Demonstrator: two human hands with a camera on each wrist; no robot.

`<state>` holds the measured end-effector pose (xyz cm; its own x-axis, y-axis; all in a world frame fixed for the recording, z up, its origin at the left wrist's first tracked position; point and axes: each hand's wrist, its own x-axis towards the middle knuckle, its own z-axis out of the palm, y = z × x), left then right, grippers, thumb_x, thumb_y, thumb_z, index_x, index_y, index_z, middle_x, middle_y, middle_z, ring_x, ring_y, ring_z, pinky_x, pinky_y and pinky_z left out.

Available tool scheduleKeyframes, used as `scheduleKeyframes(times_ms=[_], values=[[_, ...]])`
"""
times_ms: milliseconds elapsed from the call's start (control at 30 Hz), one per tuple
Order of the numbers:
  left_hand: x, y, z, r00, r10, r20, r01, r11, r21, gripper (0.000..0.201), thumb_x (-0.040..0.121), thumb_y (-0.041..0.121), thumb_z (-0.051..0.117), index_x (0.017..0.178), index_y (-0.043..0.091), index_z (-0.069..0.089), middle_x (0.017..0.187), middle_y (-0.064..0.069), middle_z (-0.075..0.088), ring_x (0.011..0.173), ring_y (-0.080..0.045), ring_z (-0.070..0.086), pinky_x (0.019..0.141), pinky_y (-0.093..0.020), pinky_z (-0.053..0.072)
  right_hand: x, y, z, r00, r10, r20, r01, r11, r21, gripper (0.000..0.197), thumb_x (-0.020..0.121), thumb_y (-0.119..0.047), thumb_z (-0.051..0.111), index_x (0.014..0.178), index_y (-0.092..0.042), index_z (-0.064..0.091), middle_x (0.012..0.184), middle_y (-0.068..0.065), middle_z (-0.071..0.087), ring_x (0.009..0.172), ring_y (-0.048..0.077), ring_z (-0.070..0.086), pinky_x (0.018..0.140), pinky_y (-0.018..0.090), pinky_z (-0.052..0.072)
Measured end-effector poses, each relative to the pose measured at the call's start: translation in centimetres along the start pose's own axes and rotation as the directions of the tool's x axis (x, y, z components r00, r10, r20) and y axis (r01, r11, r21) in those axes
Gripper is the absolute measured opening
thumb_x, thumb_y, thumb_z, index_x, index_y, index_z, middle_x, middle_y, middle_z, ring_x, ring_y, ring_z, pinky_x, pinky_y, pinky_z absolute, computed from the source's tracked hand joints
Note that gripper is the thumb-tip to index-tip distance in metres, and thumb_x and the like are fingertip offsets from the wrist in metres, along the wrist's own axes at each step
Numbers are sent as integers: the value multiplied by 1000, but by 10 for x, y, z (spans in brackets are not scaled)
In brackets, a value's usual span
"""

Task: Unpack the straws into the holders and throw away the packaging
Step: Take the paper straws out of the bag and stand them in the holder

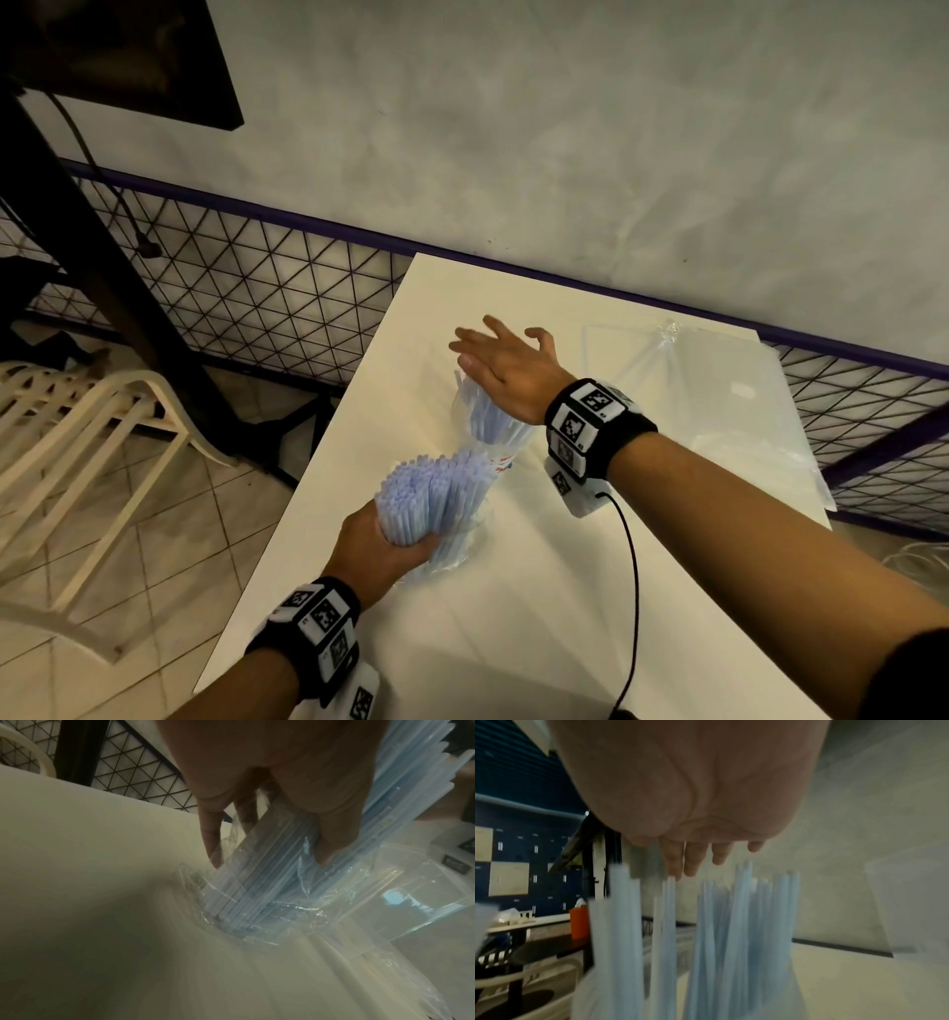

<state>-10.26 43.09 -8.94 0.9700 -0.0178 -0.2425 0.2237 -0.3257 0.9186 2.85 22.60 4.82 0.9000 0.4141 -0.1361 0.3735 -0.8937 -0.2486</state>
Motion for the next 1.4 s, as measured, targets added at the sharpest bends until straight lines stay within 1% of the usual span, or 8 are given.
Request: scheduleKeyframes(times_ms=[133,300,400,600,900,1067,1133,1400], values=[[0,1,0,1000,-7,8,7,1000,-2,47,63,17,88,100,27,60,93,13,67,88,-1,64,67,-8,46,-24,-11,-25,985,-96,-145,115,984,132,40,100,-32,40,137,-29,53,145,-9,50,134,15,41,106,43,27],[-1,4,-1,1000,11,10,-12,999,38,45,64,19,88,93,35,57,91,15,66,86,0,64,67,-10,46,-67,-19,-15,938,-316,140,289,940,185,65,75,-14,60,139,-18,52,138,4,55,123,18,52,107,35,42],[-1,5,0,1000,15,7,-15,998,67,45,64,20,88,96,31,58,89,15,65,83,-2,64,66,-8,44,-84,-18,8,945,-258,202,245,966,87,66,81,-15,65,144,-21,44,140,2,53,123,21,51,103,38,44],[-1,2,2,1000,26,6,-26,996,86,48,64,20,87,103,24,59,90,17,64,83,5,61,62,0,43,-90,-8,38,992,-126,-25,128,954,271,46,84,-22,73,125,-24,54,107,-6,59,72,6,50,70,20,42],[-4,1,2,1000,10,8,-10,1000,0,54,54,31,86,102,32,62,96,17,68,85,15,63,68,-3,46,-103,-10,86,985,170,31,-115,510,853,39,75,-12,86,105,-24,64,108,-4,68,61,8,56,69,26,52],[-4,2,2,1000,13,5,-14,1000,16,49,64,16,88,95,38,59,94,16,68,81,17,63,66,-4,47,-99,-8,93,984,176,-7,-111,651,750,58,74,-47,80,124,-21,66,108,9,73,82,16,69,82,38,57],[-4,2,2,1000,11,3,-11,1000,16,47,64,15,88,95,35,60,92,15,68,79,17,63,64,-4,47,-98,-8,87,989,143,-48,-70,720,690,45,81,-40,78,118,-16,69,110,6,73,92,20,70,86,40,56],[-2,0,3,1000,2,-3,-2,999,40,50,62,20,89,104,22,61,94,13,67,88,-2,65,67,-7,45,-96,-11,70,979,138,-149,7,711,703,11,84,-10,71,87,-19,67,72,0,63,60,5,49,61,19,43]])
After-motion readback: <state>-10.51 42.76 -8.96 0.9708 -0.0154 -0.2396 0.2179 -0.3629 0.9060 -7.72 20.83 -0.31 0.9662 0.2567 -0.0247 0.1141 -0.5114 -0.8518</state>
